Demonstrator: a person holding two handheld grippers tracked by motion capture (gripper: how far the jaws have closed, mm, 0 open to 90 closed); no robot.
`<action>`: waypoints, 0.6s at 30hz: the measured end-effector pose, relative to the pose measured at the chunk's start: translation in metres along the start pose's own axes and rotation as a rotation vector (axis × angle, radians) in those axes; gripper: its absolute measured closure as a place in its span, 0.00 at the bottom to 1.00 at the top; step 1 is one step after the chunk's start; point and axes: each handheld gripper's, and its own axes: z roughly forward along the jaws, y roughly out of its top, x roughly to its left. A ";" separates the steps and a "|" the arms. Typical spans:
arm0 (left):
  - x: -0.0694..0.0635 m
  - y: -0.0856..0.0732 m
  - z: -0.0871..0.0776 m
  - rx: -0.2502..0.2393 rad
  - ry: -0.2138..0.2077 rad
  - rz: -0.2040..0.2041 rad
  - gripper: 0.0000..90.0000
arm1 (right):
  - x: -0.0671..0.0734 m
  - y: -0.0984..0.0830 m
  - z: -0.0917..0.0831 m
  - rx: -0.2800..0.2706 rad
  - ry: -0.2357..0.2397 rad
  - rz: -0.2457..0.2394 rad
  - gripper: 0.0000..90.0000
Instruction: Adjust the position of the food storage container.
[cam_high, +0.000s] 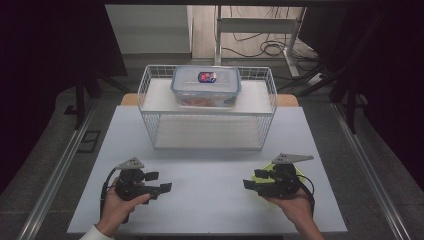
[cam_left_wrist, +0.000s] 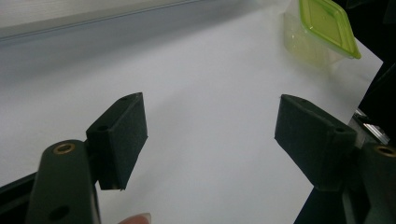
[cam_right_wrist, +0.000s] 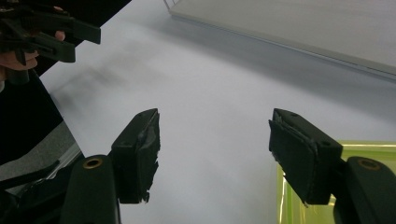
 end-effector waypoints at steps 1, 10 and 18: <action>0.000 0.000 0.000 0.000 0.000 0.000 0.27 | 0.000 0.000 -0.002 0.004 0.000 -0.002 0.39; -0.001 0.001 -0.002 0.002 -0.004 -0.001 0.28 | -0.008 -0.002 -0.016 0.005 -0.038 0.010 0.43; -0.001 0.000 -0.003 0.007 0.005 0.008 0.28 | -0.028 -0.005 -0.033 -0.009 -0.113 0.063 0.48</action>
